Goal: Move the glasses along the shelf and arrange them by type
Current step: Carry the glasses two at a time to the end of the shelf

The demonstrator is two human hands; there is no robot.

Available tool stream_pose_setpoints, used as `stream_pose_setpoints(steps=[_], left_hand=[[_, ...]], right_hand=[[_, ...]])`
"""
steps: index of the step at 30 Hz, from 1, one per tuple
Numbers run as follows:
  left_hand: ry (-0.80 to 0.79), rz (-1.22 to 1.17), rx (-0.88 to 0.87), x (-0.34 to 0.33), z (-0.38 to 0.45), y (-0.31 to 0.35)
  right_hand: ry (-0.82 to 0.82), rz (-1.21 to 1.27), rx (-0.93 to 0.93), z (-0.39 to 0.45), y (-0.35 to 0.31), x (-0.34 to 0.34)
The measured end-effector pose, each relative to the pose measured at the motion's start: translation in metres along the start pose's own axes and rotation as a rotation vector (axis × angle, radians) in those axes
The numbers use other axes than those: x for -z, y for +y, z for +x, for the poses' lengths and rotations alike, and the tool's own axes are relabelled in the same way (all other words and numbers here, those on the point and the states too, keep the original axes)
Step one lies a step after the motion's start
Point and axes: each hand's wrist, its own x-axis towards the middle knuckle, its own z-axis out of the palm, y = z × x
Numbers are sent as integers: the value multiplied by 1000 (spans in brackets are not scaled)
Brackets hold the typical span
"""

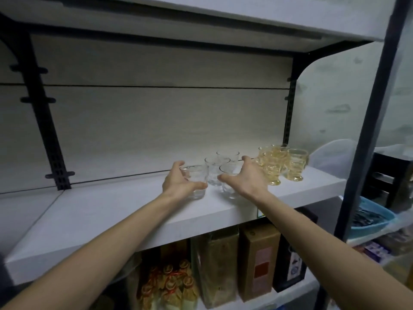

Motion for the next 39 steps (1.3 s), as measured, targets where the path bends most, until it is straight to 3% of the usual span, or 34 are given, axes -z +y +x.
stream_pose_setpoints(steps=[10,14,20,25,33,36,39], left_hand=[[124,314,-95,-39,13,7],[79,426,-76,-46,20,14],[175,604,-172,-25,-7,11],[353,797,-341,23,-70,-12],[591,987,-506,162,-196,-87],[640,1053,-471,230,-243,-121],[653,1129,-310,301,-282,-150]], right_hand=[[-123,67,113,50,21,-14],[-173,60,195,57,28,-20],[41,-31,469,41,37,-20],[177,18,616,-11,11,-37],[93,286,763,-147,-64,-100],[12,316,821,-211,-99,-137],[-63,318,937,-268,-149,-170]])
